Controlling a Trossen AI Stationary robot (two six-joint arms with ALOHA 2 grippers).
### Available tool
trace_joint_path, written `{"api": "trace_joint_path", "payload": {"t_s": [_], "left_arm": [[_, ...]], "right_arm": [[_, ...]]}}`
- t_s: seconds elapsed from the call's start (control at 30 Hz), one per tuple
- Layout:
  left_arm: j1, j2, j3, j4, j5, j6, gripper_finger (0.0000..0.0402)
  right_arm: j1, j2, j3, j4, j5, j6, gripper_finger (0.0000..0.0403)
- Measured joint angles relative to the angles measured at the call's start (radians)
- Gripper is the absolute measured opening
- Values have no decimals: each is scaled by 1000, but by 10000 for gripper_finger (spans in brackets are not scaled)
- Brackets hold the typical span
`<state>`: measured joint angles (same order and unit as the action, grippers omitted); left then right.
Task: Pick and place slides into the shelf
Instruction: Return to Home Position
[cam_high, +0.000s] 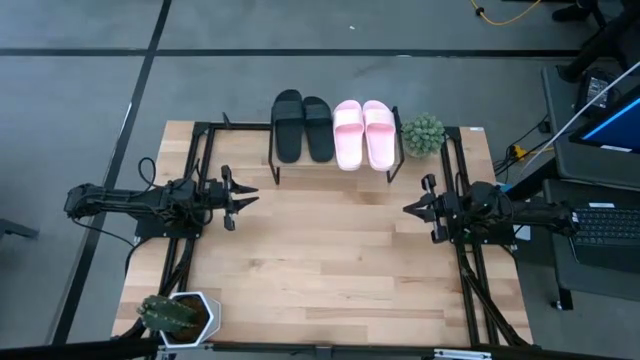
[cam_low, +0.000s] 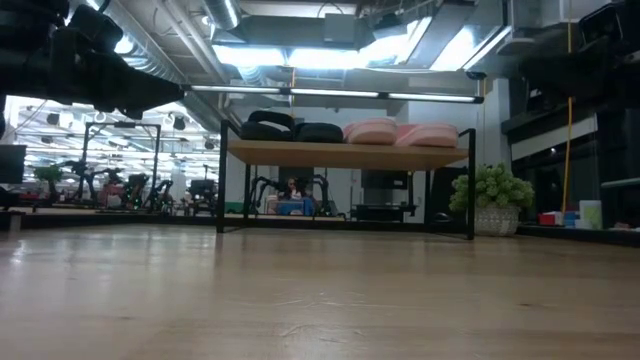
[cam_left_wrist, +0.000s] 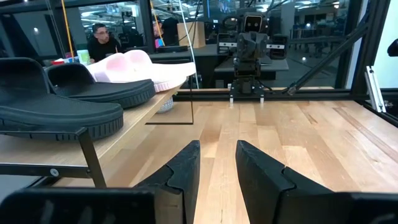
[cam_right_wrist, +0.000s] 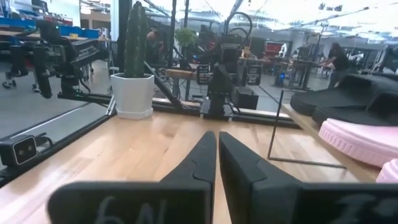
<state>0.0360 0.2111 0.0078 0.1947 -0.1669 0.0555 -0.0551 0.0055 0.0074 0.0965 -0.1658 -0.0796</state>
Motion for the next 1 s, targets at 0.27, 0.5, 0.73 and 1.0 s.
{"api": "trace_joint_path", "payload": {"t_s": [0.27,0.5,0.73,1.0], "left_arm": [[0,0,0,0,0,0,96],[0,0,0,0,0,0,96],[0,0,0,0,0,0,96],[0,0,0,0,0,0,96]], "right_arm": [[0,0,0,32,-1,-85,14],[0,0,0,7,0,-143,13],[35,-5,0,-54,3,-131,11],[101,-5,0,-58,53,-138,16]]}}
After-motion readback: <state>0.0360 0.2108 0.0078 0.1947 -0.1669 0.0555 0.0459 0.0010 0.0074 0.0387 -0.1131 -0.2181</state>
